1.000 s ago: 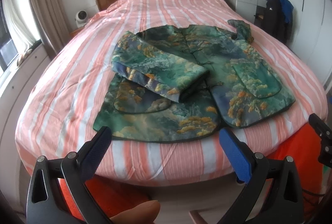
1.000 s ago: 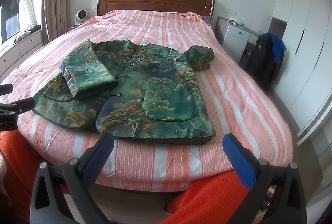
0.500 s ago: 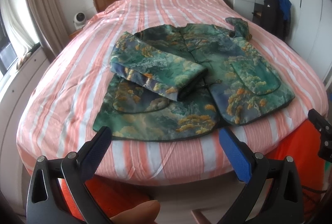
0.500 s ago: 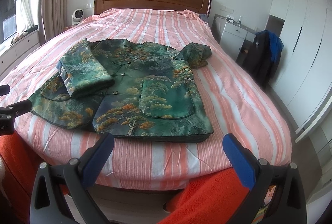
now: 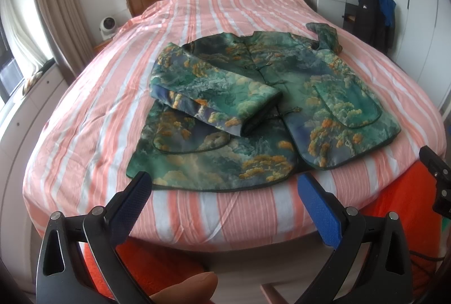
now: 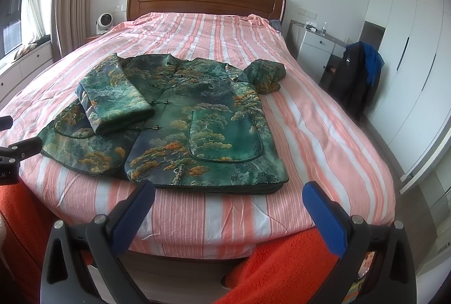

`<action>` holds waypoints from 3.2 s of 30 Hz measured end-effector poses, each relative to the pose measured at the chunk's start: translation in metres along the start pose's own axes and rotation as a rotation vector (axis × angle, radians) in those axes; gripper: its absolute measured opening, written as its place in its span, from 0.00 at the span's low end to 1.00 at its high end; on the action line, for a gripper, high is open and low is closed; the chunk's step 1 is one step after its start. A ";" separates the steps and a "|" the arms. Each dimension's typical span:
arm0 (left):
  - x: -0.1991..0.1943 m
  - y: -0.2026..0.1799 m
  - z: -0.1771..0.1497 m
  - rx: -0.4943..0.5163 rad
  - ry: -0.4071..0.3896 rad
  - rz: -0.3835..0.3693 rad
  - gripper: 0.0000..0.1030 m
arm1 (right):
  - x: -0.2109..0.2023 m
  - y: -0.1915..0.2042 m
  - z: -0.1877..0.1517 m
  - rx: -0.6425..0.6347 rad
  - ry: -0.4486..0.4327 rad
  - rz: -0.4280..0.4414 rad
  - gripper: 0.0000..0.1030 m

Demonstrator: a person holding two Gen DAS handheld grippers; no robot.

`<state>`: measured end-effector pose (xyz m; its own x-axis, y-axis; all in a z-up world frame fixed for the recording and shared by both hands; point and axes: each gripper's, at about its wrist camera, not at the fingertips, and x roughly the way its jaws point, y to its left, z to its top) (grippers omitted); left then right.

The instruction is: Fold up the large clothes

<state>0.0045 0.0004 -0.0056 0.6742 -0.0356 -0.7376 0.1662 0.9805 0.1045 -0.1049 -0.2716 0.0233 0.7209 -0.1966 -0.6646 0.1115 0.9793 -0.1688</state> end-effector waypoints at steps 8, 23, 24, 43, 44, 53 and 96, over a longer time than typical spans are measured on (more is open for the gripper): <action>0.000 0.000 0.000 0.000 0.000 0.001 1.00 | 0.000 0.000 0.000 0.001 -0.001 0.000 1.00; -0.007 0.000 0.001 0.006 -0.022 -0.001 1.00 | -0.003 -0.001 0.001 0.001 -0.010 -0.002 1.00; -0.007 0.000 0.001 0.007 -0.022 -0.002 1.00 | -0.004 -0.001 0.001 0.000 -0.010 -0.001 1.00; -0.007 -0.002 0.001 0.006 -0.021 0.001 1.00 | -0.003 0.003 0.002 -0.007 -0.002 0.007 1.00; -0.007 -0.002 0.001 0.005 -0.022 0.001 1.00 | -0.003 0.003 0.002 -0.008 -0.001 0.007 1.00; -0.008 -0.003 0.000 0.005 -0.018 0.002 1.00 | 0.000 0.003 0.000 -0.012 0.004 0.009 1.00; 0.006 0.002 -0.004 -0.021 0.048 0.025 1.00 | 0.003 -0.007 -0.002 0.019 0.002 -0.035 1.00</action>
<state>0.0061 0.0030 -0.0130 0.6424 -0.0019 -0.7664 0.1342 0.9848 0.1100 -0.1047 -0.2792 0.0214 0.7149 -0.2312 -0.6598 0.1497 0.9725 -0.1785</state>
